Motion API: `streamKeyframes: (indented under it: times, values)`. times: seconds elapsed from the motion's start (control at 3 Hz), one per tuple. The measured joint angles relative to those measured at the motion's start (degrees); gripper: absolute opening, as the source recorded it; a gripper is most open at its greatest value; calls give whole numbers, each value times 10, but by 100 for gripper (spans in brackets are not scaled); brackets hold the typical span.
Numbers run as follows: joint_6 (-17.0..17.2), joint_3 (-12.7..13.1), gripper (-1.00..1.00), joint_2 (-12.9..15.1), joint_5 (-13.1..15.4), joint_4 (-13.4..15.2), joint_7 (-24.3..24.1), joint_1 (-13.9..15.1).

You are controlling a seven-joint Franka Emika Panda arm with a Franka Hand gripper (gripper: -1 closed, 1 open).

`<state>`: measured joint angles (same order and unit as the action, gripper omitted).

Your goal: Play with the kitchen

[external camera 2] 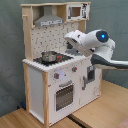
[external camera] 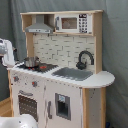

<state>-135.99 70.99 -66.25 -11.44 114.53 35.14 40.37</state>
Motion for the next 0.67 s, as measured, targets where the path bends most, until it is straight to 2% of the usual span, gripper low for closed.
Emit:
streamKeyframes:
  times: [0.67]
  values:
    - [59,15,100,60,-46,-63,-34,57]
